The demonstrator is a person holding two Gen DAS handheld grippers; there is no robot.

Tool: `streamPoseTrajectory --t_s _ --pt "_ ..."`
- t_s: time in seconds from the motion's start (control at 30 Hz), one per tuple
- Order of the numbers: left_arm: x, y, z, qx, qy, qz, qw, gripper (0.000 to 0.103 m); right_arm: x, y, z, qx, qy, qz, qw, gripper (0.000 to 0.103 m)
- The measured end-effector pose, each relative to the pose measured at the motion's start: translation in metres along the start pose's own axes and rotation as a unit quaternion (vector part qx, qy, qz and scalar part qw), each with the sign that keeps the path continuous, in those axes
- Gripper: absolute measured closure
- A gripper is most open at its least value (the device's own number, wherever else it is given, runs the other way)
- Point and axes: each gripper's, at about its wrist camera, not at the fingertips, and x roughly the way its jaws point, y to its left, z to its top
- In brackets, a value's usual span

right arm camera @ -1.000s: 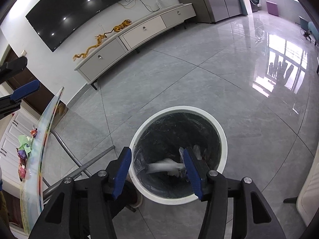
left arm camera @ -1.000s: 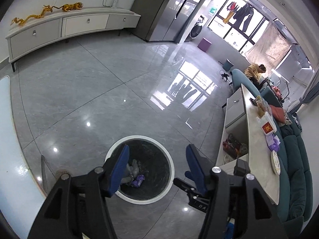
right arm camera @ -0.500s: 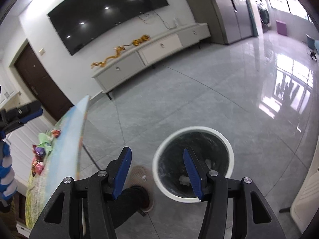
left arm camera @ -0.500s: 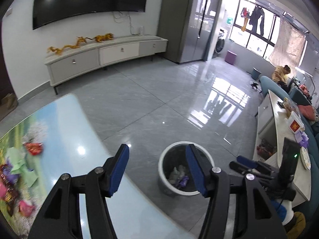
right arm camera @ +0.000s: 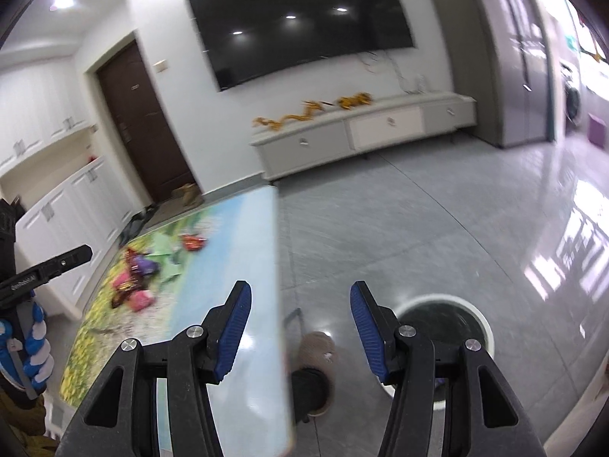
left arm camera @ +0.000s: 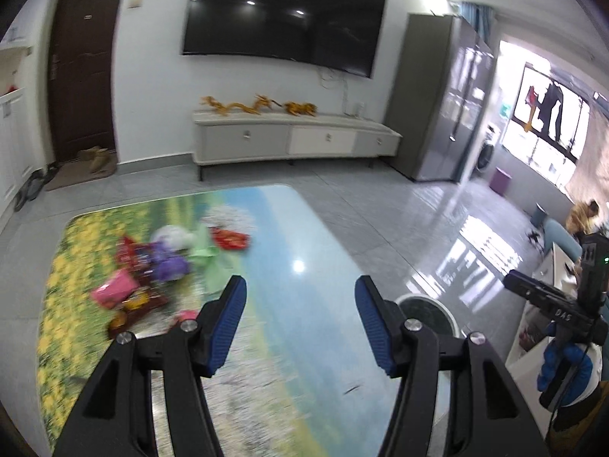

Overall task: Collect trash
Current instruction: 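Move both tools back over the trash on the table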

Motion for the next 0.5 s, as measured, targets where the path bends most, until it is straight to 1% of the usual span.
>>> streamPoseTrajectory --t_s 0.13,0.2,0.3,0.5 --pt "-0.049 0.051 -0.014 -0.032 -0.03 0.046 0.998 0.046 -0.009 0.048 0.01 -0.049 -0.009 0.024 0.998 0.049" --pt "-0.076 0.075 -0.025 -0.049 -0.046 0.07 0.9953 0.046 -0.015 0.072 0.013 -0.073 -0.016 0.041 0.996 0.049" --pt "-0.11 0.097 -0.039 -0.071 -0.063 0.097 0.9908 0.046 -0.025 0.104 0.016 -0.107 -0.029 0.066 0.992 0.046" --pt "-0.149 0.119 -0.059 -0.089 -0.08 0.131 0.9841 0.046 -0.031 0.144 0.015 -0.147 -0.038 0.114 0.982 0.041"
